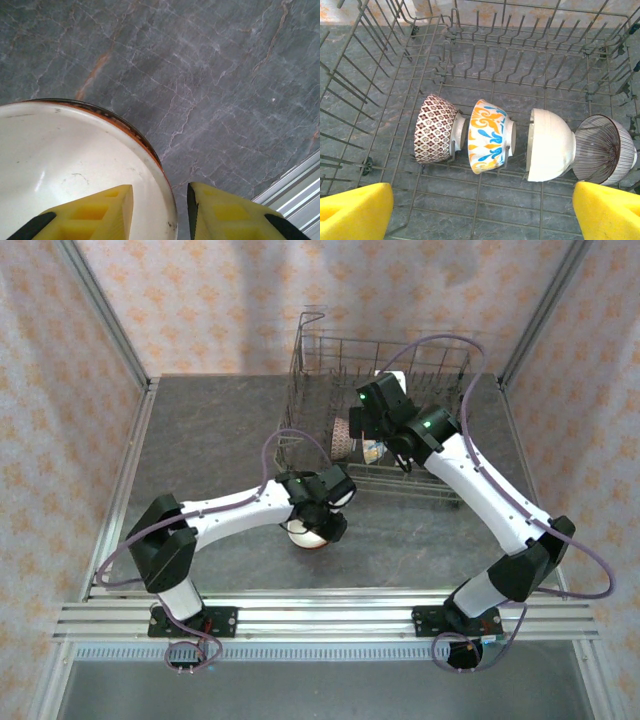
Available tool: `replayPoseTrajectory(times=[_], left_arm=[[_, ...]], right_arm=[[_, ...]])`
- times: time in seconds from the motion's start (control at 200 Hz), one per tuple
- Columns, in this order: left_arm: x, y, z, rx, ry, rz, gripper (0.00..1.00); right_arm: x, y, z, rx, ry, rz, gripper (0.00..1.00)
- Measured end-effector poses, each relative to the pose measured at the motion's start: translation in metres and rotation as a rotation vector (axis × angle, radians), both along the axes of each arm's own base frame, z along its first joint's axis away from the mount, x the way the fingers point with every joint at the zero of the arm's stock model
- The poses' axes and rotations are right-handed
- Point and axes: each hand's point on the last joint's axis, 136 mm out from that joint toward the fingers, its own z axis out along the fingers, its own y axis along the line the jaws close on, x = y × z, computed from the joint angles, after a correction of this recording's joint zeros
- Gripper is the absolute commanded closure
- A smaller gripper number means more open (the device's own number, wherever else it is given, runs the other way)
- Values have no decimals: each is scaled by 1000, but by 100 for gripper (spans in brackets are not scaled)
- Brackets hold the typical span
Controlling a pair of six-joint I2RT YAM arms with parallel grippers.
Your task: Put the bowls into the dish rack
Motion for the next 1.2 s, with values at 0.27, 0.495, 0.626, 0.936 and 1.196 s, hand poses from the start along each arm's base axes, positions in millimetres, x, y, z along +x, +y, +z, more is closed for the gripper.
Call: replayPoseTrajectory(times=[0.27, 0.495, 0.626, 0.936, 1.196], left_arm=[[-3, 2, -9, 40, 34, -4, 76], [-3, 0, -10, 43, 42, -7, 82], [-4, 2, -11, 50, 47, -6, 88], [-5, 6, 4, 58, 41, -5, 97], [-2, 10, 25, 51, -4, -16, 100]], right_arm=[[0, 0, -6, -5, 6, -6, 7], [1, 0, -9, -9, 7, -8, 7], [1, 0, -10, -9, 7, -8, 7], [1, 0, -15, -9, 8, -8, 7], [2, 0, -16, 0, 4, -11, 7]])
